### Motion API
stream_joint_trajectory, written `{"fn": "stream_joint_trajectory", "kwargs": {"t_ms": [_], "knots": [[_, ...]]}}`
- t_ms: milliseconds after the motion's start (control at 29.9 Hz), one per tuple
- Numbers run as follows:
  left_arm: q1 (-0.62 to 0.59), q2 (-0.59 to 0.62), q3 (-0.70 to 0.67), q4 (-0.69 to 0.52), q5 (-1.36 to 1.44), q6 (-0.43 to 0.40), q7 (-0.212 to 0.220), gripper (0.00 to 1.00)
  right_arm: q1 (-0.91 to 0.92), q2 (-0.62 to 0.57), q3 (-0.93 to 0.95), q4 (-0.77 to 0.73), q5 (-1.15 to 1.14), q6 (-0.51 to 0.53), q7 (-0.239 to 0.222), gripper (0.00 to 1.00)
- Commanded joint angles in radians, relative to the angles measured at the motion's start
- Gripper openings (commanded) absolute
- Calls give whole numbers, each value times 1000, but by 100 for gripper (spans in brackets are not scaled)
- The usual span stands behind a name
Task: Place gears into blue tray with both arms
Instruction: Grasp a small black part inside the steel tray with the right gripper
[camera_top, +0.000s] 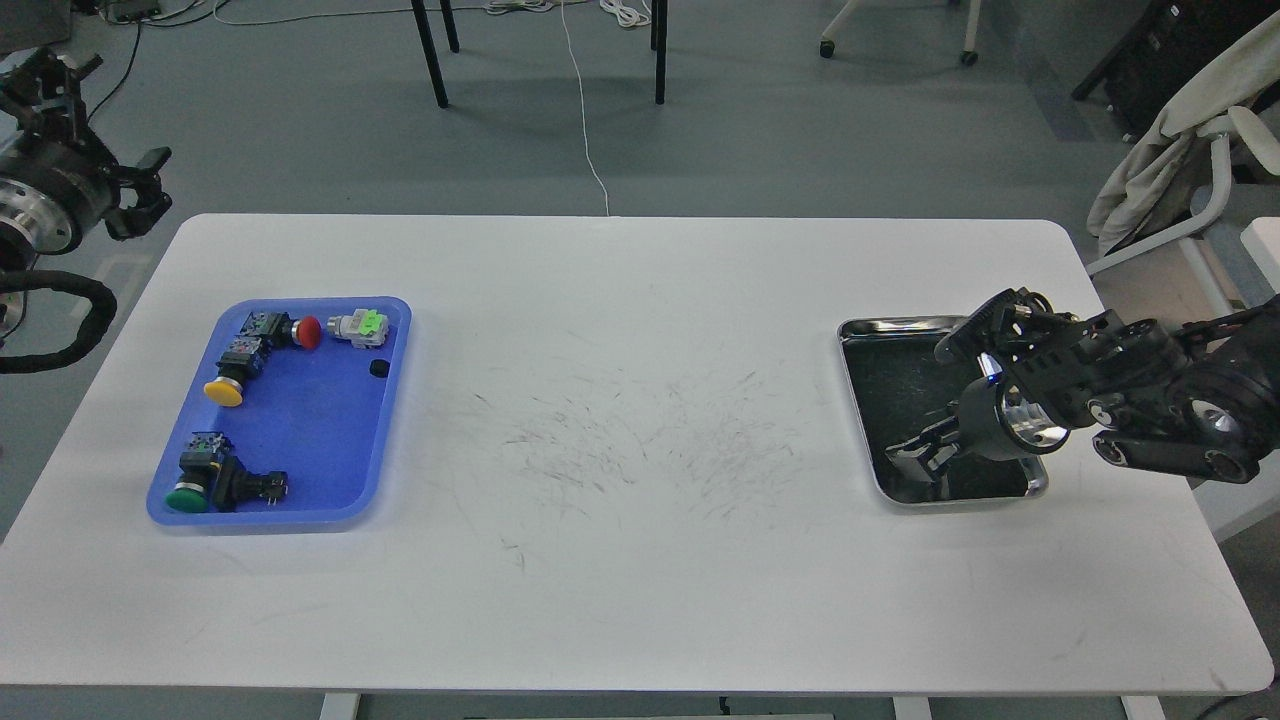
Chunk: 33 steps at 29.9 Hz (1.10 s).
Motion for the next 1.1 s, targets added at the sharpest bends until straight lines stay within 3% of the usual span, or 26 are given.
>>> {"fn": "stream_joint_trajectory", "kwargs": {"t_ms": [0, 67, 267, 468, 1070], "knots": [[0, 0, 0, 0, 0, 0, 0, 93, -1, 4, 0, -3, 0, 2, 0, 57], [3, 0, 1, 1, 0, 0, 0, 93, -3, 8, 0, -3, 0, 2, 0, 52], [6, -2, 1, 1, 0, 1, -2, 93, -9, 11, 0, -6, 0, 5, 0, 51], [11, -2, 1, 14, 0, 0, -3, 94, -11, 11, -1, -10, -18, 15, 0, 35], [12, 0, 1, 26, 0, -3, -2, 94, 3, 11, 0, -49, -20, 25, 1, 12]]}}
